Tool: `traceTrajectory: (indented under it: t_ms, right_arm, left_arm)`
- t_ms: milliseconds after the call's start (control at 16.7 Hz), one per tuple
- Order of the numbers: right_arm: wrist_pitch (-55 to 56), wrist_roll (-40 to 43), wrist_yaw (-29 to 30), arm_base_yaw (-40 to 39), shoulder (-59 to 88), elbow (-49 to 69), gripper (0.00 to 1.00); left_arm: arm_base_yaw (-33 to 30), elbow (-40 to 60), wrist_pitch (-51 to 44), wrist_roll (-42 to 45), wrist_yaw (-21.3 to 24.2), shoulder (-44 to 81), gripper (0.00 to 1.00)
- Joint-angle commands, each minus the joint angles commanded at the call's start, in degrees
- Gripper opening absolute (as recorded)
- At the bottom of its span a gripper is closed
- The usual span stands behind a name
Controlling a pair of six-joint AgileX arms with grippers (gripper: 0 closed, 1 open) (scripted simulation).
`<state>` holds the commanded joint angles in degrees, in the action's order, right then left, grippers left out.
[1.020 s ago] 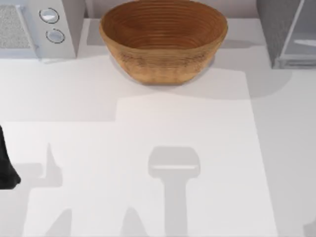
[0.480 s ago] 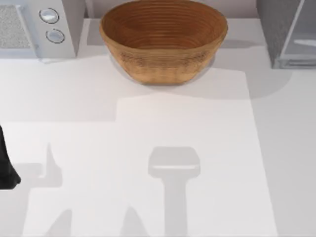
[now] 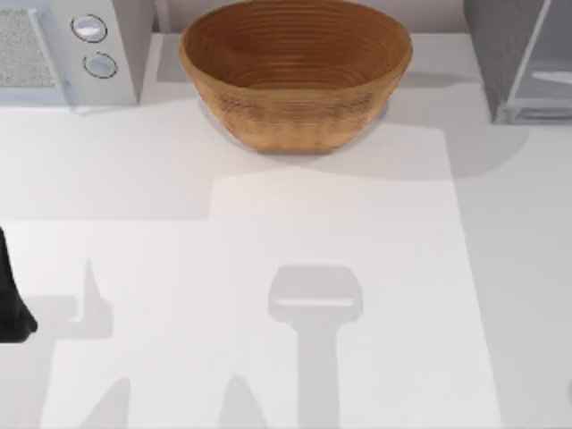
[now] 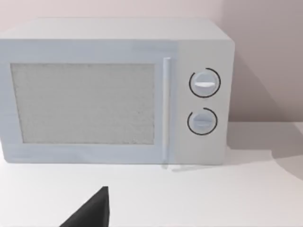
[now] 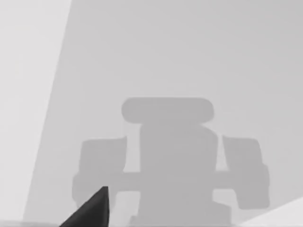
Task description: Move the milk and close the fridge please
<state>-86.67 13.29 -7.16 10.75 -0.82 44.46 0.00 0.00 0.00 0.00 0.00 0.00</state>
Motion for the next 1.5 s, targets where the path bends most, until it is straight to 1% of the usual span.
traceTrajectory:
  t_ms: [120, 240, 720, 840, 960, 1080, 1200, 1320, 1500]
  right_arm:
    - [-1.3, 9.1, -4.5, 8.59, 9.04, 3.87, 1.0]
    - [-2.42, 20.29, -9.51, 18.63, 20.09, 8.02, 1.0]
    - [-2.89, 71.09, -31.16, 62.61, 71.43, 23.43, 1.0]
    - [-1.92, 81.97, -36.02, 72.32, 82.53, 26.29, 1.0]
    - [-0.69, 90.92, -40.25, 80.53, 91.72, 28.6, 1.0]
    - [0.59, 97.56, -43.6, 86.82, 98.55, 30.28, 1.0]
    - [1.62, 101.78, -45.92, 91.01, 102.96, 31.39, 1.0]
    - [2.12, 103.59, -47.03, 92.89, 104.93, 31.91, 1.0]
    - [2.14, 103.68, -47.09, 93.0, 105.03, 31.94, 1.0]
  left_arm:
    - [0.0, 0.0, 0.0, 0.0, 0.0, 0.0, 1.0]
    - [0.0, 0.0, 0.0, 0.0, 0.0, 0.0, 1.0]
    - [0.0, 0.0, 0.0, 0.0, 0.0, 0.0, 1.0]
    - [0.0, 0.0, 0.0, 0.0, 0.0, 0.0, 1.0]
    - [0.0, 0.0, 0.0, 0.0, 0.0, 0.0, 1.0]
    - [0.0, 0.0, 0.0, 0.0, 0.0, 0.0, 1.0]
    - [0.0, 0.0, 0.0, 0.0, 0.0, 0.0, 1.0]
    - [0.0, 0.0, 0.0, 0.0, 0.0, 0.0, 1.0]
    - [0.0, 0.0, 0.0, 0.0, 0.0, 0.0, 1.0]
